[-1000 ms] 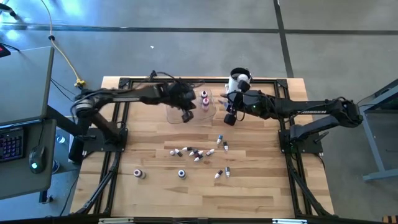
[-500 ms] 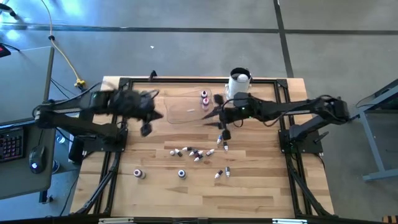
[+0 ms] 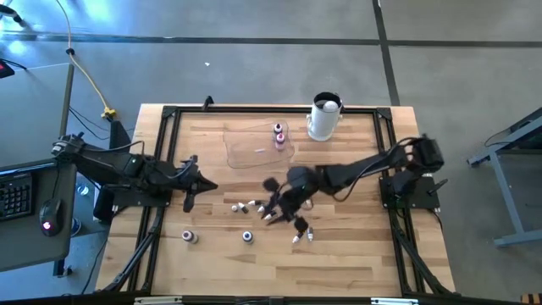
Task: Pick & Place food coloring
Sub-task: Put the large blue food coloring bottle into the transparent container
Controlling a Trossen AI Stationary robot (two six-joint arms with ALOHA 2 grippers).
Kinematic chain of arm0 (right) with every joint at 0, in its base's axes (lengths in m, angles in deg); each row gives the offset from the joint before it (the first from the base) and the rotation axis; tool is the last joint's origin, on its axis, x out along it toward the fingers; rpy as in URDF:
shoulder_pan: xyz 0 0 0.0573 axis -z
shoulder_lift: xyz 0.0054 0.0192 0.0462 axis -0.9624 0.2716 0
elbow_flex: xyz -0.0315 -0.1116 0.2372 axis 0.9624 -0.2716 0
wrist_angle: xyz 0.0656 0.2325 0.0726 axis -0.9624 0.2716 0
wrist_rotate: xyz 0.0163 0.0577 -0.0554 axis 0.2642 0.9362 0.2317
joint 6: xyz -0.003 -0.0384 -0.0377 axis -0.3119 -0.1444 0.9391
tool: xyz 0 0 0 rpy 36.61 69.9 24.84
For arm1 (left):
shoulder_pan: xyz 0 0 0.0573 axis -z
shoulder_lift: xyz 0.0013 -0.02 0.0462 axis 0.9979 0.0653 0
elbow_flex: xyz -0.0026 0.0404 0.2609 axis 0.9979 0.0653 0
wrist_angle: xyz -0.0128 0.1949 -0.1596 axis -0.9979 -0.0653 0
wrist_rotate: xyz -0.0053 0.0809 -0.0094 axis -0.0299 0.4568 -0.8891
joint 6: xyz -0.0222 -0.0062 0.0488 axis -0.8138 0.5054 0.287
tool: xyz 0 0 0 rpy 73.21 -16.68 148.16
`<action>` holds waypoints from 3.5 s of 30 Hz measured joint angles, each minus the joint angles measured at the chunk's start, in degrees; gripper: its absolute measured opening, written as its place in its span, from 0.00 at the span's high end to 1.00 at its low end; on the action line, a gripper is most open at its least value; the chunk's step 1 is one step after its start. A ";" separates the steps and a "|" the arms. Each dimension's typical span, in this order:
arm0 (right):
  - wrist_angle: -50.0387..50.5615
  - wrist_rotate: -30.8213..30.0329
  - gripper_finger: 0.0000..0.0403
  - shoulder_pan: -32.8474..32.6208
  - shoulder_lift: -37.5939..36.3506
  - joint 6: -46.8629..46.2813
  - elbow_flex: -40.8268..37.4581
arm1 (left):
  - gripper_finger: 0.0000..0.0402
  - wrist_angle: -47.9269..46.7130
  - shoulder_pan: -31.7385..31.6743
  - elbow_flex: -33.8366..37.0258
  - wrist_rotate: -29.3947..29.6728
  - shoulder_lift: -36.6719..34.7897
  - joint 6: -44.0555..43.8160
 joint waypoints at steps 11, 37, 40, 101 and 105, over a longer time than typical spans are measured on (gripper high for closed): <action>-0.74 -0.30 0.53 -2.70 11.70 0.13 11.27 | 1.00 0.43 -0.02 0.00 -0.17 -0.05 -1.39; -11.52 6.83 0.51 -0.66 23.86 -8.41 14.25 | 1.00 0.29 -0.04 -0.02 -0.25 -0.03 -1.42; -11.77 6.54 0.51 0.03 23.66 -9.43 14.30 | 1.00 0.30 -0.04 -0.02 -0.26 -0.03 -1.42; 10.16 -3.16 0.92 6.99 2.90 -3.91 14.22 | 1.00 0.26 -0.06 -0.07 -0.24 -0.01 -1.42; 15.29 -20.11 0.92 9.43 -4.43 2.24 13.52 | 1.00 0.13 -0.06 -0.07 -0.26 -0.01 -1.42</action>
